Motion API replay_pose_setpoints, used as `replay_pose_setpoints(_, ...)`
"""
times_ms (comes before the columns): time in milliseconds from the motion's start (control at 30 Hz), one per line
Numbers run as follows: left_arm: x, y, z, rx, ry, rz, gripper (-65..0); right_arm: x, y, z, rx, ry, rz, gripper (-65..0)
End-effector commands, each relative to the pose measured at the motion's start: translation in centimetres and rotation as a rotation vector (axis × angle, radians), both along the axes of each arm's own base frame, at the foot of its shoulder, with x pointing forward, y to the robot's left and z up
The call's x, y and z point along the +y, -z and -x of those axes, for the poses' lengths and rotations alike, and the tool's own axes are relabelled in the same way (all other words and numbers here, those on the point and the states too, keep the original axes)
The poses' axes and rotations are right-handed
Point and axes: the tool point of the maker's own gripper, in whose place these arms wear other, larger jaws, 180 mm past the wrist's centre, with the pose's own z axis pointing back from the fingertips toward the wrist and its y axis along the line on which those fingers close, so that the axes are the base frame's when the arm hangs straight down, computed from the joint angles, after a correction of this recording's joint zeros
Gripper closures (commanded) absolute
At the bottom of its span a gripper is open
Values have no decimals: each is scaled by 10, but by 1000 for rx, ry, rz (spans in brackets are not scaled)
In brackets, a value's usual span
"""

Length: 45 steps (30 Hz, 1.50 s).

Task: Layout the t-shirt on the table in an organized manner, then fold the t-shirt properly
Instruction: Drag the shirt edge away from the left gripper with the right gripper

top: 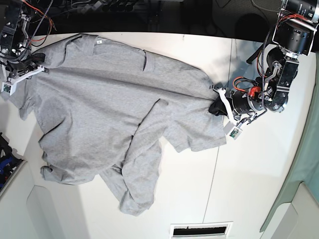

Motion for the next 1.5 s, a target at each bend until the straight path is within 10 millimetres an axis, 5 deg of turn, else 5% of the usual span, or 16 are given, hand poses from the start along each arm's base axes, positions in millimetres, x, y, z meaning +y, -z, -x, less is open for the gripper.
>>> replay_pose_setpoints(0,27,16,12,70,-10,-136,0,-11,-9,-4,-23,5,28,-110)
replay_pose_setpoints(300,47,20,9,64,-50,-242,0,-25,-15,4,-23,42,3,-110)
replay_pose_setpoints(767,48,21,9,66,-50,-243,0,-72,-24,47,24,119,40,-112)
replay_pose_setpoints(933,42,22,15,96,-21,-217,0,-76,-27,56,3,127,-15,-256)
replay_pose_setpoints(1067,25,15,21,127,16,-116,-15,-79,-41,50,-90,136,-91,-272)
replay_pose_setpoints(1167,18,-4,15,96,27,-41,-98,-74,-61,39,-178,111,-156,-272)
replay_pose_setpoints(1267,20,-26,7,54,41,-21,-109,-58,-82,22,-257,19,-204,-271)
replay_pose_setpoints(1467,-5,-58,24,25,194,60,-109,11,-100,-4,-331,-255,-395,-271)
